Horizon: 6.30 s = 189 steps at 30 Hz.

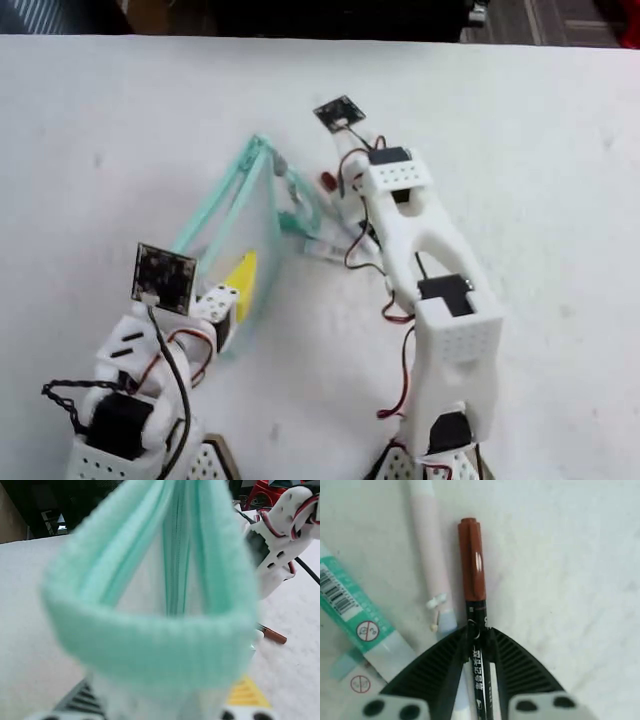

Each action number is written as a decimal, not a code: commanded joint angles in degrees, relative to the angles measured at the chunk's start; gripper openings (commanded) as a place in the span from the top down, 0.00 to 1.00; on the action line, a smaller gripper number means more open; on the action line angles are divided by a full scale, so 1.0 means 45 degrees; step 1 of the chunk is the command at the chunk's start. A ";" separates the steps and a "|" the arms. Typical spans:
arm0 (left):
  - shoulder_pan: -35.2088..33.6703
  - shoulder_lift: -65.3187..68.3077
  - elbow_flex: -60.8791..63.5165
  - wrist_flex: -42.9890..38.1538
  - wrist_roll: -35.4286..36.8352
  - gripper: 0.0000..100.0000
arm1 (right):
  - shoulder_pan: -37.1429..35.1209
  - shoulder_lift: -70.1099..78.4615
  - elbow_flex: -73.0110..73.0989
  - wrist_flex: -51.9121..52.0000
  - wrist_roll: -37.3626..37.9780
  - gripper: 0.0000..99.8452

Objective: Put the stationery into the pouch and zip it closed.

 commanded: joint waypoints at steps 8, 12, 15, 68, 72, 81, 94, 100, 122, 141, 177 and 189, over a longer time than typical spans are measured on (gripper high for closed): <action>-0.0068 0.0049 -0.0059 -0.0332 0.0098 0.82 | 0.0459 0.1065 -0.1661 0.1045 0.0313 0.92; -0.0068 0.0049 -0.0059 -0.0332 0.0098 0.82 | 0.0635 0.1475 -0.2247 0.1436 0.0313 0.85; -0.0068 0.0049 -0.0059 -0.0313 0.0098 0.82 | 0.0713 0.1690 -0.2520 0.1514 0.0313 0.87; -0.0049 0.0049 -0.0527 0.0430 0.1231 0.75 | 0.1768 -0.1455 -0.2403 0.3155 -0.3536 0.98; -0.0049 0.0049 -0.0508 0.0410 0.1231 0.75 | 0.1768 -0.2061 -0.2403 0.3878 -0.4454 0.98; -0.0049 0.0049 -0.0469 0.0410 0.1211 0.75 | 0.1612 -0.3389 -0.1524 0.4054 -0.4532 0.98; 0.0010 0.0049 -0.0449 0.0410 0.1211 0.75 | 0.0889 -1.1028 0.6545 -0.1201 -0.4435 0.98; 0.0049 0.0049 -0.0449 0.0410 0.1211 0.75 | 0.0733 -1.4896 0.7267 -0.0400 -0.4415 0.98; 0.0869 0.0068 0.0117 -0.0039 0.0371 0.75 | -0.2628 -2.2339 0.6545 0.0479 -0.1153 0.98; 0.0967 0.0068 0.0078 -0.0039 0.0332 0.72 | -0.6535 -1.9702 0.6525 -0.5734 -0.1153 0.98; 0.0850 0.0068 0.0078 -0.0059 0.0332 0.71 | -0.7414 -1.6615 0.6466 -0.3487 -0.2891 0.96; 0.0850 0.0068 0.0078 -0.0059 0.0332 0.71 | -0.7375 -1.8569 0.6486 -0.2882 -0.2872 0.81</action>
